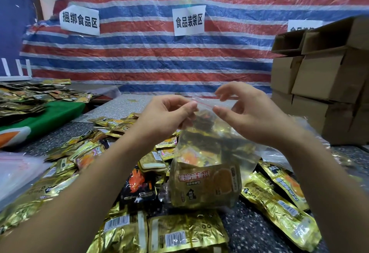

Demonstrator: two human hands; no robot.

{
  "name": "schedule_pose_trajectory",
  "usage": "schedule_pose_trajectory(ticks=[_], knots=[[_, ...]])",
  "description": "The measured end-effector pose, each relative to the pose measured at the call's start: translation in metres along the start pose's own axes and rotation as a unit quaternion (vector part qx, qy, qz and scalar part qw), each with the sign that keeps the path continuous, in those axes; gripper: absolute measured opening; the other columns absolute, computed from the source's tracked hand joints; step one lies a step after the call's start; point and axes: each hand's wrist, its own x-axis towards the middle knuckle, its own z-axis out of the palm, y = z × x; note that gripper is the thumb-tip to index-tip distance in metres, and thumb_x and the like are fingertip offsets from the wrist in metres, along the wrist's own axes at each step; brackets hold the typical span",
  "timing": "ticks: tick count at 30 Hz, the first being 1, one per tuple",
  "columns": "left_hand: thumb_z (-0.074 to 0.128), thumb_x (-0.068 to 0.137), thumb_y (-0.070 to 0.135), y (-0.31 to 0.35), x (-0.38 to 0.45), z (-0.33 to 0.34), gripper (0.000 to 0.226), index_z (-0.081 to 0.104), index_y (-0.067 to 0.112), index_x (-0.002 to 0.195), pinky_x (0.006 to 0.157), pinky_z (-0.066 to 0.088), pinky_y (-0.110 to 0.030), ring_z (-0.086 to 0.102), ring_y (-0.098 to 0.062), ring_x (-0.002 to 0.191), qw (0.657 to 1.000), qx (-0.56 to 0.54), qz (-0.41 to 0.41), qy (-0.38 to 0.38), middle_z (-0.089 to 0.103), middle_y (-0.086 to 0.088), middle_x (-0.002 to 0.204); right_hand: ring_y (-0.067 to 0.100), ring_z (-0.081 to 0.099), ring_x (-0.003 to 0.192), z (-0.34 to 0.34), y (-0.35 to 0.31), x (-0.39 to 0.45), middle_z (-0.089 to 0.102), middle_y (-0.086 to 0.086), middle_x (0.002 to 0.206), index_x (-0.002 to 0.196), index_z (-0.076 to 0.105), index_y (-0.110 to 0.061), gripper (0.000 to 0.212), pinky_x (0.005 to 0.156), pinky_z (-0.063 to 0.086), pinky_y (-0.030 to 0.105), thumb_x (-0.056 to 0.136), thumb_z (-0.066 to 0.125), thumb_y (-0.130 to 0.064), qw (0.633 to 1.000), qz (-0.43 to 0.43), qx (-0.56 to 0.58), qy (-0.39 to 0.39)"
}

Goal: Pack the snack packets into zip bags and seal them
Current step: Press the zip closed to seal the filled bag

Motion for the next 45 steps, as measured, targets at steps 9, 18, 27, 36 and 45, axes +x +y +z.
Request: schedule_pose_trajectory(ticks=[9, 18, 27, 36, 45], knots=[[0.063, 0.095, 0.013, 0.01, -0.004, 0.005, 0.014, 0.074, 0.015, 0.087, 0.063, 0.054, -0.027, 0.067, -0.014, 0.066, 0.996, 0.023, 0.081, -0.028, 0.074, -0.006, 0.076, 0.006, 0.065, 0.074, -0.001, -0.03, -0.002, 0.07, -0.007, 0.079, 0.091, 0.072, -0.019, 0.016, 0.07, 0.055, 0.029, 0.091, 0.068, -0.034, 0.997, 0.015, 0.074, -0.015], [0.063, 0.094, 0.01, 0.013, -0.007, 0.007, 0.014, 0.075, 0.013, 0.088, 0.064, 0.054, -0.025, 0.066, -0.011, 0.065, 0.993, 0.048, 0.099, -0.036, 0.073, -0.002, 0.071, 0.017, 0.068, 0.079, -0.006, -0.036, -0.005, 0.072, -0.001, 0.08, 0.085, 0.073, -0.024, 0.015, 0.078, 0.057, 0.044, 0.091, 0.069, -0.037, 0.99, 0.072, 0.102, -0.057], [0.062, 0.094, 0.007, 0.019, -0.008, 0.005, 0.017, 0.073, 0.017, 0.086, 0.064, 0.051, -0.017, 0.067, -0.008, 0.066, 0.991, 0.043, 0.114, -0.058, 0.072, 0.004, 0.069, 0.015, 0.069, 0.075, -0.009, -0.042, -0.007, 0.073, -0.002, 0.074, 0.08, 0.075, -0.024, 0.015, 0.076, 0.059, 0.043, 0.088, 0.072, -0.036, 0.99, 0.079, 0.11, -0.031], [0.061, 0.095, 0.01, 0.019, -0.009, 0.002, 0.016, 0.073, 0.016, 0.088, 0.065, 0.05, -0.016, 0.068, -0.008, 0.068, 0.99, 0.047, 0.113, -0.067, 0.073, 0.003, 0.071, 0.012, 0.068, 0.071, -0.009, -0.044, -0.008, 0.072, -0.005, 0.071, 0.08, 0.076, -0.026, 0.016, 0.072, 0.058, 0.044, 0.089, 0.071, -0.038, 0.994, 0.065, 0.088, -0.025], [0.062, 0.095, 0.01, 0.017, -0.008, 0.002, 0.014, 0.074, 0.012, 0.09, 0.067, 0.052, -0.019, 0.068, -0.009, 0.07, 0.989, 0.065, 0.122, -0.052, 0.073, 0.0, 0.073, 0.009, 0.067, 0.069, -0.006, -0.041, -0.008, 0.07, -0.008, 0.069, 0.081, 0.076, -0.027, 0.017, 0.066, 0.058, 0.037, 0.091, 0.07, -0.039, 0.997, 0.047, 0.067, -0.015]])
